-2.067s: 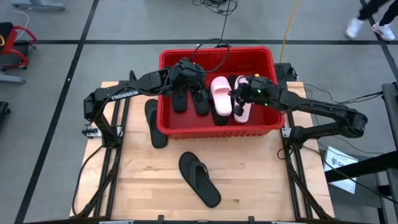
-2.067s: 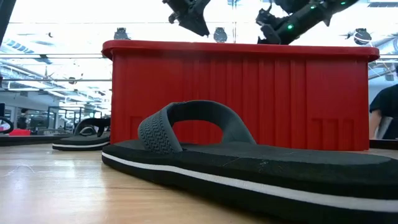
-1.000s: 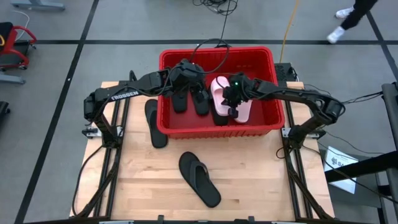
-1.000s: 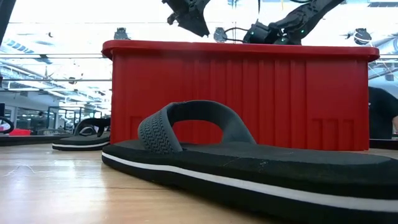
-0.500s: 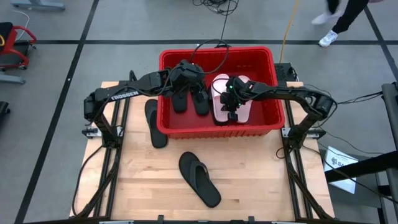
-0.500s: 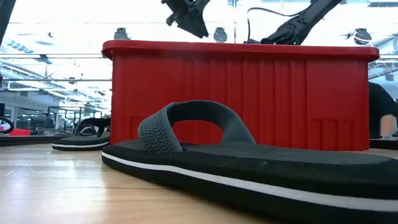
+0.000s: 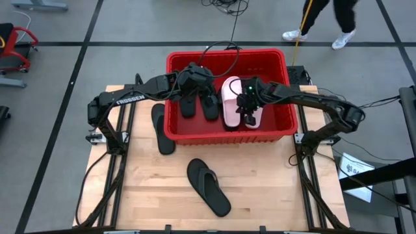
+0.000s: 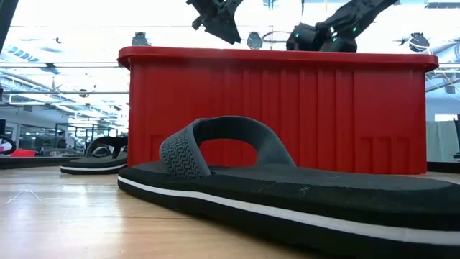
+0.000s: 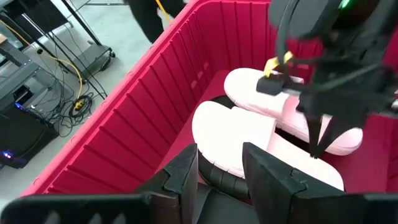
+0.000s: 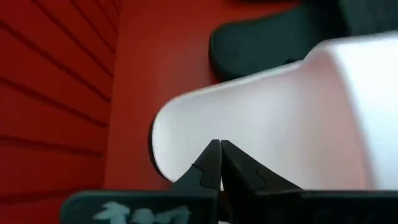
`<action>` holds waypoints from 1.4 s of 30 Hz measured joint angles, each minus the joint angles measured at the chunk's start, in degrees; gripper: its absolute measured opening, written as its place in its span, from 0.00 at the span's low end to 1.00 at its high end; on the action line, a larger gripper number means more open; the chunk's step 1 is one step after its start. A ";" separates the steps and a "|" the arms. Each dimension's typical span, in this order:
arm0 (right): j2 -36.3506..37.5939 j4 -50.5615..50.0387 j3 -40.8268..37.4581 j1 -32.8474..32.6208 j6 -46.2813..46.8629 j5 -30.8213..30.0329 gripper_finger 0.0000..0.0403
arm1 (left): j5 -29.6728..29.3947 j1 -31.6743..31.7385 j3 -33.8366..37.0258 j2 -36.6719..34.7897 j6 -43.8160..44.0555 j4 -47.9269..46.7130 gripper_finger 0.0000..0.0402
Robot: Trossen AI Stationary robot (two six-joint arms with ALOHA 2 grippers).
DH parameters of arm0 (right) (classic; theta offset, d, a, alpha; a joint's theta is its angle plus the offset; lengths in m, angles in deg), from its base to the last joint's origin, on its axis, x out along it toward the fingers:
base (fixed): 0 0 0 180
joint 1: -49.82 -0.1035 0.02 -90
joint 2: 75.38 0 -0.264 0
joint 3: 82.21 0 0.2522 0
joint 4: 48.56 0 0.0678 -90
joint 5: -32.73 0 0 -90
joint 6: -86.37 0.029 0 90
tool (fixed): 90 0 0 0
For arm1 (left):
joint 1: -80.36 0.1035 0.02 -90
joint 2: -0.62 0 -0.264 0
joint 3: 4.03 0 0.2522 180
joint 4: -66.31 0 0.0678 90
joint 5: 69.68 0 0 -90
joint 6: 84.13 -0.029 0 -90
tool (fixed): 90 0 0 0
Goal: Pick and place slides into bin
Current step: Adjust the left pink slide in the bin, then stack the bottom black flip flop on top of the black slide in the red bin
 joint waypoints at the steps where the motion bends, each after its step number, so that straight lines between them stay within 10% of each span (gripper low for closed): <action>1: 1.01 0.11 0.00 -0.17 -0.03 -0.01 0.00 | 0.00 0.00 0.00 0.00 0.01 0.02 0.32; 12: 14.43 0.39 0.00 -1.87 1.35 -0.13 0.00 | -2.58 -1.09 0.07 -2.67 0.95 -8.43 0.32; 31: 26.35 -9.27 0.00 -2.34 2.71 -0.01 0.00 | 0.83 -14.89 0.04 -11.10 42.25 -50.39 0.32; 42: 29.06 -11.25 -2.82 -4.02 1.12 3.68 0.00 | 3.61 -31.27 2.08 -13.91 67.48 -48.71 0.32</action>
